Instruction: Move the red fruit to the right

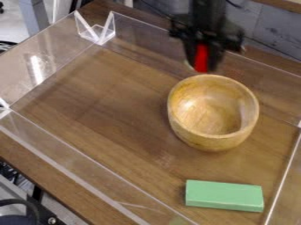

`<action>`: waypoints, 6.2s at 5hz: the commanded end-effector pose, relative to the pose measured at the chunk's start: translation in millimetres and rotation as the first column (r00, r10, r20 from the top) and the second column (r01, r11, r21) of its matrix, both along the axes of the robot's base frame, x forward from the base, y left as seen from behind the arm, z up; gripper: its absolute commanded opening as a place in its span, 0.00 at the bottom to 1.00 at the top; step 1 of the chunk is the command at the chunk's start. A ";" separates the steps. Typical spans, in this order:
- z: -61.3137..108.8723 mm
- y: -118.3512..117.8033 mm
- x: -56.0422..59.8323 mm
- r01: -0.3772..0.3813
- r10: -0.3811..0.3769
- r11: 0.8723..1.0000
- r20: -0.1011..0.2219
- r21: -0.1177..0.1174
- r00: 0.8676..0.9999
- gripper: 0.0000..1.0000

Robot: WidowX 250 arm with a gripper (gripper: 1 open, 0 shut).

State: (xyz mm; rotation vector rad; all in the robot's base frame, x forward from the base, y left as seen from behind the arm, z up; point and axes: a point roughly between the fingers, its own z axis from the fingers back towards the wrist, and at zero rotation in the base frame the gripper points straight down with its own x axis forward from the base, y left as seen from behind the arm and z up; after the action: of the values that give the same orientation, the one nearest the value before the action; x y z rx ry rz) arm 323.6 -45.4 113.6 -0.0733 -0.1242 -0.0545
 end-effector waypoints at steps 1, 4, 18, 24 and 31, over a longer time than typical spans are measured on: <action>13.1 -19.9 -7.4 0.126 -0.126 0.992 0.035 0.009 0.991 0.00; -24.0 -29.4 -22.9 0.202 -0.203 0.979 0.005 0.035 0.979 0.00; -27.8 27.3 10.6 -0.058 0.059 0.997 -0.009 0.050 0.998 1.00; -1.1 48.9 -21.8 -0.075 0.077 0.996 -0.033 0.058 0.997 1.00; 21.2 163.5 -57.9 -0.335 0.335 0.940 -0.002 0.068 0.942 1.00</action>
State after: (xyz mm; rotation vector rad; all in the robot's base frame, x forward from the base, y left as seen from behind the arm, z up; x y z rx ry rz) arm 259.4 111.8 120.4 -0.0059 -0.0674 0.2871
